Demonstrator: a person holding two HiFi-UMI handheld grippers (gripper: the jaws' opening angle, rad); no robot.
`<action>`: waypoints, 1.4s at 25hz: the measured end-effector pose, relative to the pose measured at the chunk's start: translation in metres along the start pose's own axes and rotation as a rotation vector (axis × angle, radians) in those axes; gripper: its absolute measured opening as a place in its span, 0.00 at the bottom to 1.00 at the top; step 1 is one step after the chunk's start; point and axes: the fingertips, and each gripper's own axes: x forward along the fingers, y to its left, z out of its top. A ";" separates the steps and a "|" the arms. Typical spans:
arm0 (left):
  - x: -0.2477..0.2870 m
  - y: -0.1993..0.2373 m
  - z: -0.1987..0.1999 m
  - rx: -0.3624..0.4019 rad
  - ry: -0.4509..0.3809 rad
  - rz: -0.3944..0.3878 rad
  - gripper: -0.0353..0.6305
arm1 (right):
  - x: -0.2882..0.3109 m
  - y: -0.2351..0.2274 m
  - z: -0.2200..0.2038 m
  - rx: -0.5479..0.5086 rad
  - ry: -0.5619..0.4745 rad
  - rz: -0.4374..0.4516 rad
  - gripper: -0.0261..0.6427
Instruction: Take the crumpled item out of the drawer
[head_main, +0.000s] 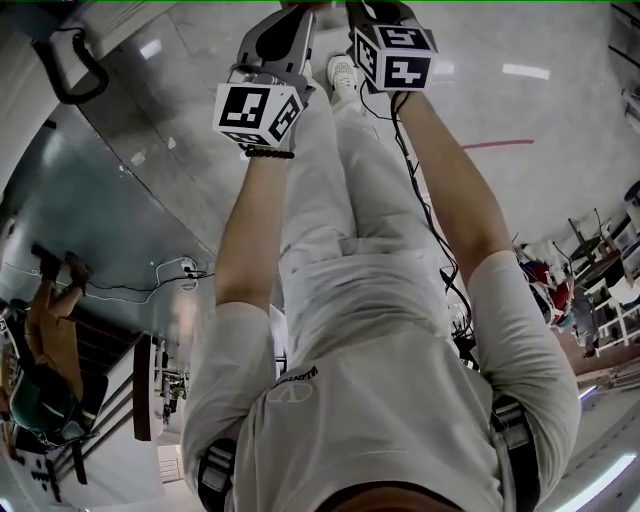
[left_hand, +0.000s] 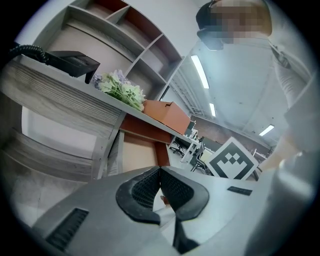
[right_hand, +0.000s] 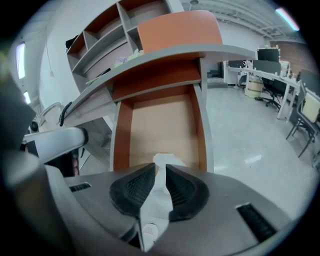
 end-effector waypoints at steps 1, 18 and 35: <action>0.001 0.001 -0.002 -0.001 0.002 -0.001 0.06 | 0.002 -0.002 -0.001 0.001 0.005 -0.007 0.14; 0.002 0.004 -0.005 -0.034 -0.025 -0.034 0.06 | 0.040 -0.017 -0.020 -0.043 0.142 -0.116 0.25; -0.004 0.013 -0.010 -0.056 -0.024 -0.037 0.06 | 0.060 -0.016 -0.016 -0.089 0.157 -0.158 0.24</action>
